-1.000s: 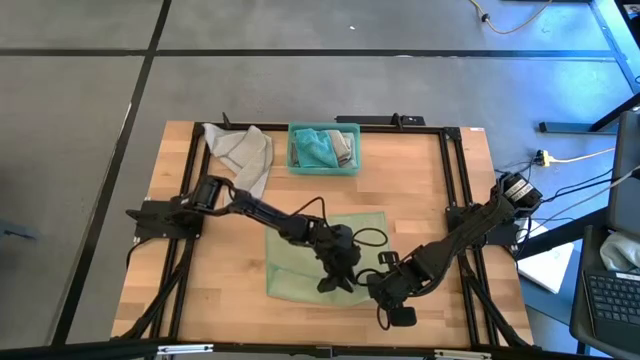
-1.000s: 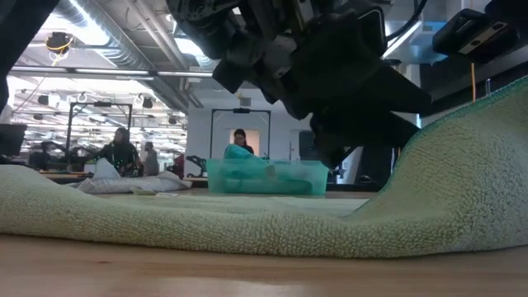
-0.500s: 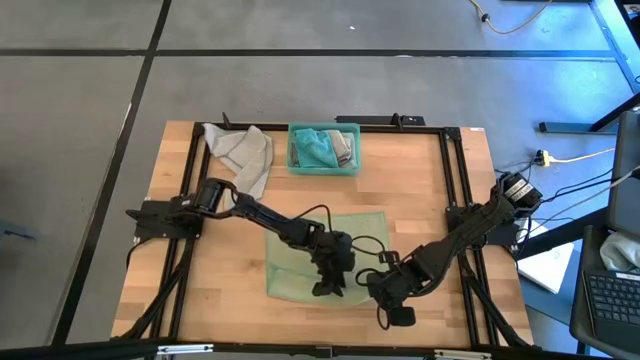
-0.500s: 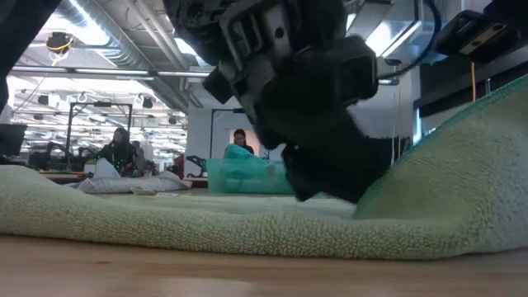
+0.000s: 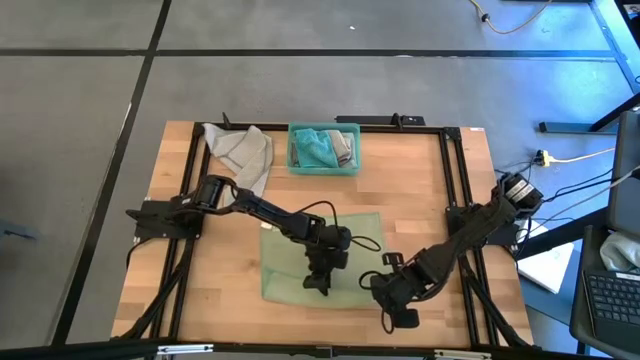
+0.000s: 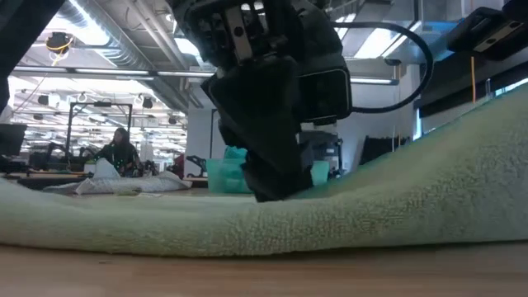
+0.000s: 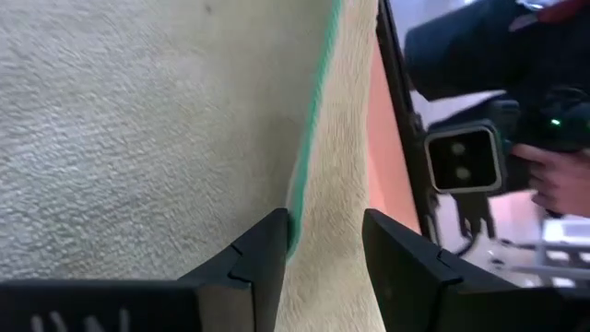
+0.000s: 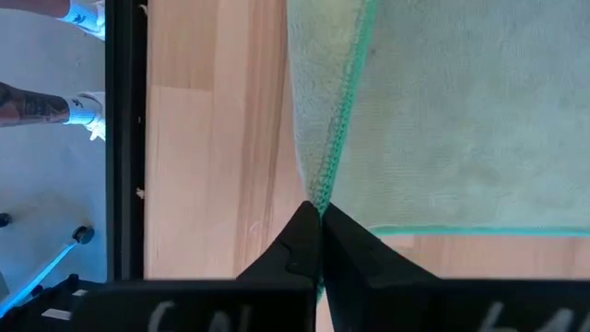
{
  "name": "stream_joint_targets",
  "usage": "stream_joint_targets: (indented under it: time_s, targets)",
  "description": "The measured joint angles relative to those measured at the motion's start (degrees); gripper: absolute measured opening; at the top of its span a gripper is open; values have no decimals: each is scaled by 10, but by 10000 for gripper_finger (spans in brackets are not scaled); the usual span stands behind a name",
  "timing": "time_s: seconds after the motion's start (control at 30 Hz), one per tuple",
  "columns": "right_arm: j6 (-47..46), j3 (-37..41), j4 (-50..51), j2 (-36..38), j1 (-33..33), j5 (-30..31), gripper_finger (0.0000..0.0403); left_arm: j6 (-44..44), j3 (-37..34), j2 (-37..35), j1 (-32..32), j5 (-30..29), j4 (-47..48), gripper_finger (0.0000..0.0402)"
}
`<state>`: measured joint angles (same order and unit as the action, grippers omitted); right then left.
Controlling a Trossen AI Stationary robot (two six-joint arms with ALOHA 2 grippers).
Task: Fold microfiber towels
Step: Fold the green towel
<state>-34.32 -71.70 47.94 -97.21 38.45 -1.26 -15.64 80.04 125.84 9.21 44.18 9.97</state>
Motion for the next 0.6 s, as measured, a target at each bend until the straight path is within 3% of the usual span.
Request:
stream_joint_targets:
  time_s: [0.37, 0.6]
  targets:
    - [-29, 0, 0, 0, 21, 34, 10, -2, -2, -8, -1, 23, 46, 137]
    - [-20, 0, -1, 0, 20, 49, 6, 52, -3, -23, -3, 40, 176, 137]
